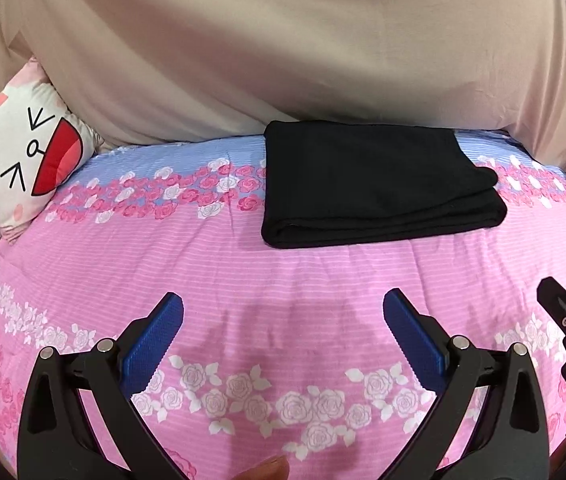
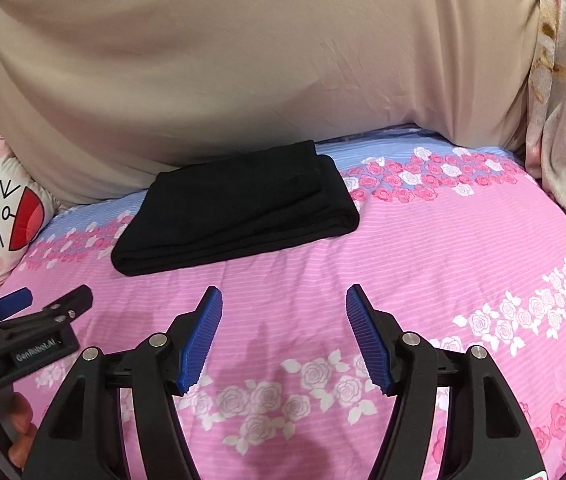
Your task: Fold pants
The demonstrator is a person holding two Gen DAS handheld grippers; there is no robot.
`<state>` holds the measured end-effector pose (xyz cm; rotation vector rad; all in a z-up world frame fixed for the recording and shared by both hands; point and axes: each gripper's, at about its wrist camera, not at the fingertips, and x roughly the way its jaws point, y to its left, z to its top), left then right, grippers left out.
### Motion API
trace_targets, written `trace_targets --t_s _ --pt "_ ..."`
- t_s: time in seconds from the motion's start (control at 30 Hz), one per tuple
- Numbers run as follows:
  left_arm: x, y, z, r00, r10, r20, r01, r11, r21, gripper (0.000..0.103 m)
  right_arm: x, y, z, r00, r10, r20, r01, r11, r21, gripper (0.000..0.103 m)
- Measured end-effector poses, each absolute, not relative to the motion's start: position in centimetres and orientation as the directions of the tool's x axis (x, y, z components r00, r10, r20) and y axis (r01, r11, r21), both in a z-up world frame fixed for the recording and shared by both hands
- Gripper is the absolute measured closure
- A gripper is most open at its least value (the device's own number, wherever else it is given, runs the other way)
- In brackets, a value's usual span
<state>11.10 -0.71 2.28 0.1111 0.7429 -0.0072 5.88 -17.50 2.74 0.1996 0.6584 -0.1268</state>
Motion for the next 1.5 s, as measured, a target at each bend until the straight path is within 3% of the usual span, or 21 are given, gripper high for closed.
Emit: trace_targets --t_s 0.43,1.5 --pt "9.2 -1.2 2.7 0.737 -0.02 -0.675 0.094 0.993 0.073 0.005 5.1 -16.8 3.3 0.786 -0.05 -0.616 0.175 0.974 0.144 0.034" --pt "7.5 -0.9 2.7 0.752 0.017 -0.659 0.089 0.988 0.127 0.005 3.7 -15.3 3.5 0.778 -0.051 -0.626 0.174 0.975 0.137 0.033"
